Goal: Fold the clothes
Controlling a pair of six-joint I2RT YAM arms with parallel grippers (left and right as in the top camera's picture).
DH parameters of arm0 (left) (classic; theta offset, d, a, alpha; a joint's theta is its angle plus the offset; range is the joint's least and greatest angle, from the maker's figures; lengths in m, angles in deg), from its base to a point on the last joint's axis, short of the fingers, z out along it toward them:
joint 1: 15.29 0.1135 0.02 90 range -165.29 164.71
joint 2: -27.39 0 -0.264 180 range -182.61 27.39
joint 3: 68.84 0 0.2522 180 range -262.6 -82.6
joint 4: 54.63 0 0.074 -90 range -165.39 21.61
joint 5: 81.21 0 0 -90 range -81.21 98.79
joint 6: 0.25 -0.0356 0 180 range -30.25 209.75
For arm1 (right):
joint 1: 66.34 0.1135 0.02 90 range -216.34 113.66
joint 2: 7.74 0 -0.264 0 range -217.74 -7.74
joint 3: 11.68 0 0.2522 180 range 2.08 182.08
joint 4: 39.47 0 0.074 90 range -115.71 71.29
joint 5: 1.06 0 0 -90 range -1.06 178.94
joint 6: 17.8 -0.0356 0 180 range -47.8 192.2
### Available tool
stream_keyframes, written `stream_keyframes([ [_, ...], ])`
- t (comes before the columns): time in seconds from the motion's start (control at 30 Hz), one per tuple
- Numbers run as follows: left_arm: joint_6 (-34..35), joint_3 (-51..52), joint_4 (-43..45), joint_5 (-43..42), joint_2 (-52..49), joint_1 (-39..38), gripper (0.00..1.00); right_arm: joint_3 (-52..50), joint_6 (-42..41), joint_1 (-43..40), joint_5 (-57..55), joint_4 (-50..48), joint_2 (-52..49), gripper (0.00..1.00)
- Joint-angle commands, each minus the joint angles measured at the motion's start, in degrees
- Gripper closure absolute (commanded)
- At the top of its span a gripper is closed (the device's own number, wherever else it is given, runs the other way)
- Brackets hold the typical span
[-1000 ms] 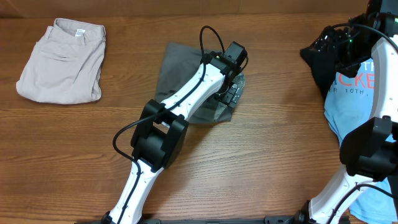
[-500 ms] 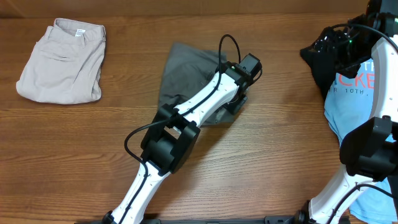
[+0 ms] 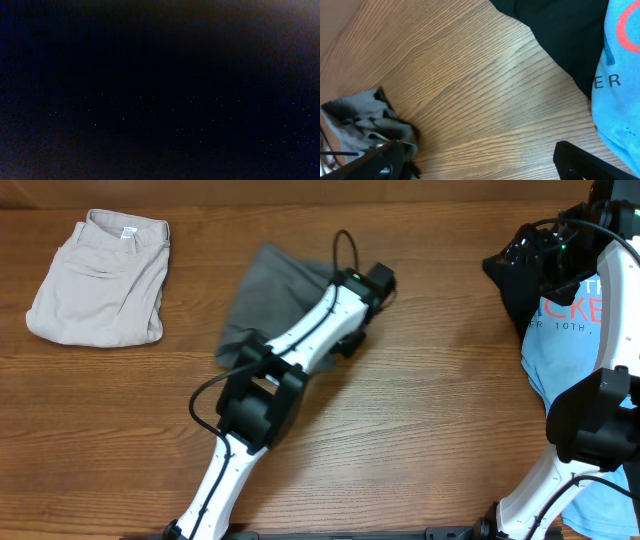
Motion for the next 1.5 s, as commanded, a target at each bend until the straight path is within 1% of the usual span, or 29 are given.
stream_keyframes([
  [0.0,1.05,-4.87,-3.34,2.97,3.48,5.09,0.96,0.85,0.37,-0.02,0.11,-0.35,0.92,0.0],
  [0.17,1.05,-11.82,-5.99,2.95,9.49,10.34,0.96,0.74,0.42,-0.02,0.09,-0.48,0.9,0.0],
  [0.3,1.03,-14.34,-6.21,2.95,13.86,14.47,0.96,0.74,0.57,-0.02,0.09,-0.52,0.87,0.0],
  [0.47,-3.52,-14.47,-5.2,2.93,19.56,19.87,0.96,0.74,0.57,0.09,0.09,-0.55,0.79,0.0],
  [0.53,-3.91,-14.47,-4.7,3.02,21.03,21.64,0.96,0.74,0.57,0.28,0.09,-0.48,0.59,0.0],
  [0.6,-4.59,-14.47,-3.61,3.15,22.4,23.87,0.96,0.44,0.59,0.63,0.09,-0.57,0.57,0.0],
  [0.7,-7.89,-14.47,-1.14,3.15,23.85,27.36,0.96,-0.07,1.53,1.03,0.07,-0.57,0.46,0.0],
  [0.73,-10.56,-14.47,1.01,3.19,24.5,29.09,0.96,-0.59,1.9,1.18,-0.2,-1.01,0.46,0.0],
  [0.77,-11.54,-14.47,1.81,3.41,24.72,29.62,0.96,-1.01,1.88,1.22,-0.35,-1.4,0.46,0.0],
  [0.9,-16.28,-14.47,8.66,8.85,26.18,33.07,0.96,-3.17,1.86,1.27,-0.33,-2.51,0.22,0.0],
  [1.0,-21.97,-14.47,14.71,11.17,26.27,35.52,0.96,-3.43,1.86,1.29,-0.31,-2.01,-0.42,0.0],
  [1.13,-26.91,-14.45,21.35,11.1,26.25,38.64,0.96,-3.43,1.88,1.29,-0.33,-1.03,-0.57,0.0],
  [1.23,-33.38,-14.43,27.74,11.04,26.12,41.64,0.96,-3.43,1.9,1.27,-0.35,0.2,-0.57,0.0],
  [1.27,-35.36,-14.43,30.38,10.84,26.08,43.01,0.96,-3.43,1.9,1.27,-0.35,0.66,-0.57,0.0],
  [1.33,-35.82,-14.43,32.74,10.47,25.94,44.81,0.96,-3.43,1.9,1.27,-0.33,1.05,-0.57,0.0],
  [1.47,-36.65,-14.32,35.26,0.13,24.65,51.28,0.96,-3.43,1.88,1.27,-0.35,1.88,-0.57,0.0],
])
